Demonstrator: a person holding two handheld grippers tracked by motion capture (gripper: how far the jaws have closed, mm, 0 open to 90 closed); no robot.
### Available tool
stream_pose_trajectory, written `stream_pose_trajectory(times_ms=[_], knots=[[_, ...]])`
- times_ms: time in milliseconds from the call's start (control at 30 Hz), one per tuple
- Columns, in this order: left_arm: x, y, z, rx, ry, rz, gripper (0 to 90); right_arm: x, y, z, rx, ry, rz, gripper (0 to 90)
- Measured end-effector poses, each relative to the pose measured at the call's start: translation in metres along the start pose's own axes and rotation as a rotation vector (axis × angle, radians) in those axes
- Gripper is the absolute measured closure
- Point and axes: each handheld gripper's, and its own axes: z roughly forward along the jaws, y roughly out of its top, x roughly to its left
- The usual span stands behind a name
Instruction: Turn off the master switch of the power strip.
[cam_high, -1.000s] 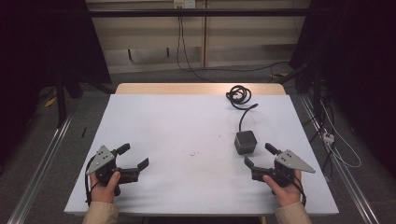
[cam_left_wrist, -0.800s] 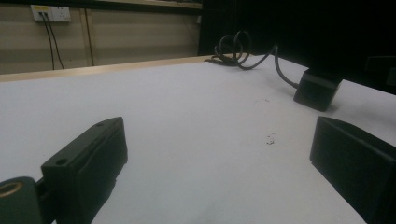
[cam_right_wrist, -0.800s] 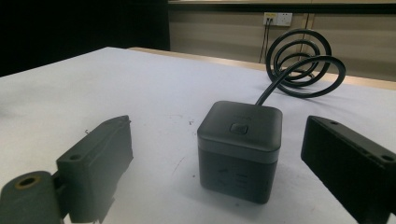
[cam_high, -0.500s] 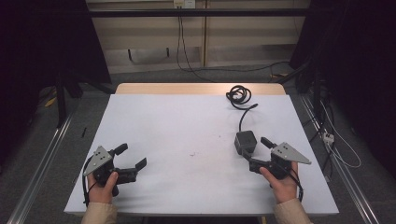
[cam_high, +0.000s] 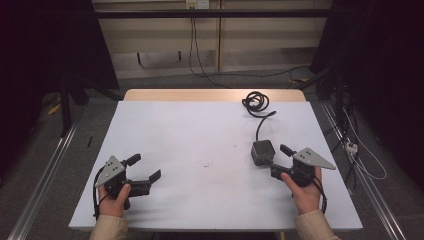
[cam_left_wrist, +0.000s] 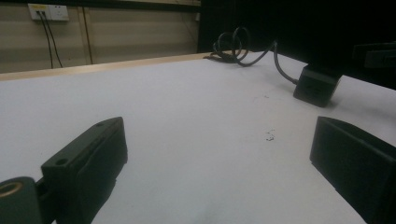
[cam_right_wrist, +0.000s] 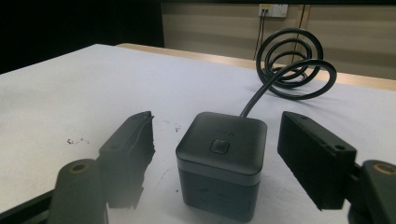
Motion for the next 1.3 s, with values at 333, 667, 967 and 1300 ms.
stream_pose_trajectory(times_ms=[333, 667, 967, 1300], knots=[[0.001, 0.0, 0.001, -0.003, 0.002, -0.006, 3.6, -0.002, 0.002, 0.001, 0.029, 0.008, 0.003, 39.5], [0.002, 0.0, 0.001, -0.008, 0.013, -0.013, 3.6, -0.004, 0.006, 0.003, 0.036, 0.007, 0.019, 45.7], [0.001, -0.001, 0.001, -0.003, 0.01, -0.011, 3.6, -0.003, 0.01, 0.005, 0.049, 0.021, 0.006, 52.2], [0.0, 0.0, -0.002, -0.01, 0.014, -0.009, 3.6, -0.004, 0.014, 0.006, 0.054, 0.034, 0.018, 56.8]])
